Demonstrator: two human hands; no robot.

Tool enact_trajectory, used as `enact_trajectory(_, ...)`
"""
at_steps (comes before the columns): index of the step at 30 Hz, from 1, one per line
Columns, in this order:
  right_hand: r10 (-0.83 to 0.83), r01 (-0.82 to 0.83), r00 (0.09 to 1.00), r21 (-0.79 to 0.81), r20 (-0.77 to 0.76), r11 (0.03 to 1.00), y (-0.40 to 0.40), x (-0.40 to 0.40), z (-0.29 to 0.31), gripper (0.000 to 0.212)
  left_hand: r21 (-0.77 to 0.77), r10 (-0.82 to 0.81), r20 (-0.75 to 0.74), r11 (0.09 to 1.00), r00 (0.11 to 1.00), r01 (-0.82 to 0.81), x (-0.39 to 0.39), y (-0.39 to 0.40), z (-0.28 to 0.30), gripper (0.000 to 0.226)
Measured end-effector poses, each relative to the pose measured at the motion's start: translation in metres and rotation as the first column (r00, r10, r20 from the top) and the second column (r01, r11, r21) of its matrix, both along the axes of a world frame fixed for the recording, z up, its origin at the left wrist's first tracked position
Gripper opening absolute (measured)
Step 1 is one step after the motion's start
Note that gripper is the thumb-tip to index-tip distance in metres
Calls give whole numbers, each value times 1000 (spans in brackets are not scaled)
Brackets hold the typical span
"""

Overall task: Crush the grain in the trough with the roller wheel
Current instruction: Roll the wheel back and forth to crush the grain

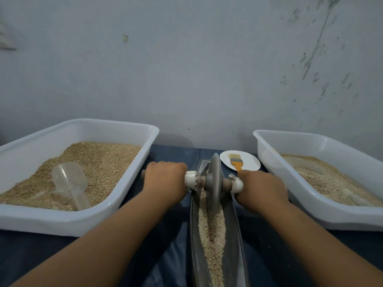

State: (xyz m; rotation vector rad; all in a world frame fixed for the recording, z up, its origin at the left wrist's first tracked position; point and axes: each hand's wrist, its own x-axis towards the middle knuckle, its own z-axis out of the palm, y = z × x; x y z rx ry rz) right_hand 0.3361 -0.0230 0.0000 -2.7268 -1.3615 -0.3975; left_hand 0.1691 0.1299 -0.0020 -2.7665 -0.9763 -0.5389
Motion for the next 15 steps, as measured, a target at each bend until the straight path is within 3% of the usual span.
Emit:
enact_trajectory(4,-6,6,999,-3,53,1000,-3,-6,1,16,-35,25,20,999,999,-24,-6,0,-6,22)
enact_trajectory(8,5,-16,973,41,233,999,-16,-12,-19,29,155,-36,128,988,991,16,-21,-13,-29,35)
enact_trajectory(13,-26,26,998,7,-62,1000,-1,6,-8,15,106,-9,46,994,999,4,3,-3,-3,23)
enact_trajectory(15,-26,27,994,8,-102,1000,4,9,-4,15,81,-17,19,997,1000,15,9,1,6,25)
